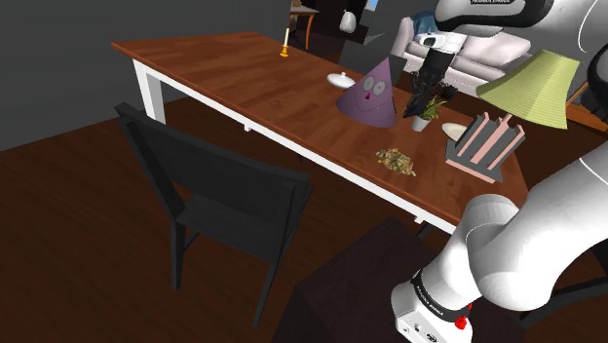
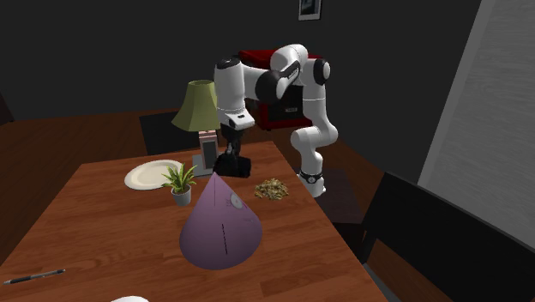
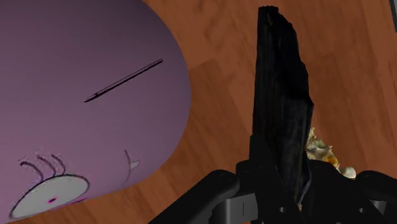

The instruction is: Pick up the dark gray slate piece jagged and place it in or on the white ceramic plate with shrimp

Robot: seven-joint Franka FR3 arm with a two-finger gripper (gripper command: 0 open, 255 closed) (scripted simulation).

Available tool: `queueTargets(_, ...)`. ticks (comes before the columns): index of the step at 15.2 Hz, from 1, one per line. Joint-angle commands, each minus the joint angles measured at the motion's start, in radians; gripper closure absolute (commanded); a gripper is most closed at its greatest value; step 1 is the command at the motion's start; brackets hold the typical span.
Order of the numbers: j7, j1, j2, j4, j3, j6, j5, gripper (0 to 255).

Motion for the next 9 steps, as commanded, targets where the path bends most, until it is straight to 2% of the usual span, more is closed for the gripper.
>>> queueTargets(1, 0.086, -0.015, -0.109, -0.067, 0.077, -0.017, -0.078, 255)
queueTargets(4, 0.190, -0.057, -0.240, -0.167, 0.196, -0.047, -0.141, 255)
queueTargets(9, 0.325, -0.111, -0.412, -0.311, 0.358, -0.102, -0.175, 255)
